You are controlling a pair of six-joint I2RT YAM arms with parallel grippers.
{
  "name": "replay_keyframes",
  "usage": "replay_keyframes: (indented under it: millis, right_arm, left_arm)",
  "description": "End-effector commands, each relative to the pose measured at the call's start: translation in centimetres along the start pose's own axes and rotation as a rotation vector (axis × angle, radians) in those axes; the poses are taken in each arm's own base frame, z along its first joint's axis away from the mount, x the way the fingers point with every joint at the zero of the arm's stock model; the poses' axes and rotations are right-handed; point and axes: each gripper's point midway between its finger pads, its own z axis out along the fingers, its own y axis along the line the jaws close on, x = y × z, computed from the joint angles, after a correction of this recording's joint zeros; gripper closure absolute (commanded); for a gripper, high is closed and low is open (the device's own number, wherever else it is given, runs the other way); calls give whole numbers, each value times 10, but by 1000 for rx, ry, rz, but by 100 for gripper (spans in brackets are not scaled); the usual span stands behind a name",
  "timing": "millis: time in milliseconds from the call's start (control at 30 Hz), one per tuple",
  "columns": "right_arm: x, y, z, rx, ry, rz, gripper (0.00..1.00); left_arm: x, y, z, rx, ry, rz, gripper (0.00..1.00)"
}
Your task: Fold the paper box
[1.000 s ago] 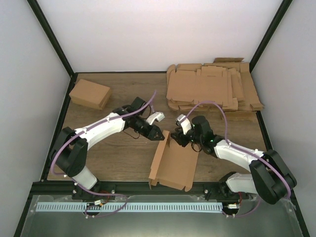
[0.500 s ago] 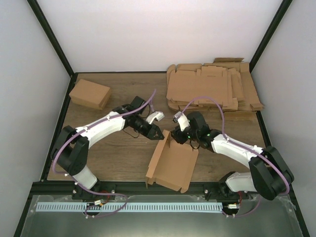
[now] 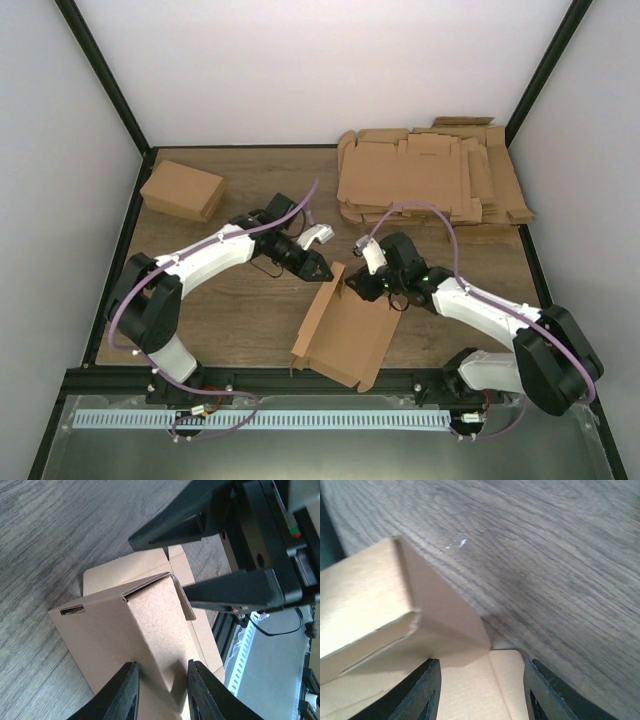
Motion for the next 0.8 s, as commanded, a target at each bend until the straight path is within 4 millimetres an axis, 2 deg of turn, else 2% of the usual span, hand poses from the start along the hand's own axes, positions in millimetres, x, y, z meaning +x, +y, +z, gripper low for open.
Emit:
replay_keyframes:
  millis: [0,300,567,667,767]
  right_arm:
    - [-13,22,-4,-88,-53,-57,52]
    - [-28,24,4,-102,-90,-129,53]
    - [-34,12,15,-42,-158,-231,60]
    - [-37,14,17,-49,-187,-261,60]
    - [-42,16,17,-57,-211,-283,66]
  left_arm:
    - [-4,13,6,-38,4,17,71]
    - [-2,8,7,-6,16,26,70]
    - [-3,0,8,64,23,41,70]
    - [-1,0,9,77,39,43,70]
    - [-1,2,8,83,45,40,70]
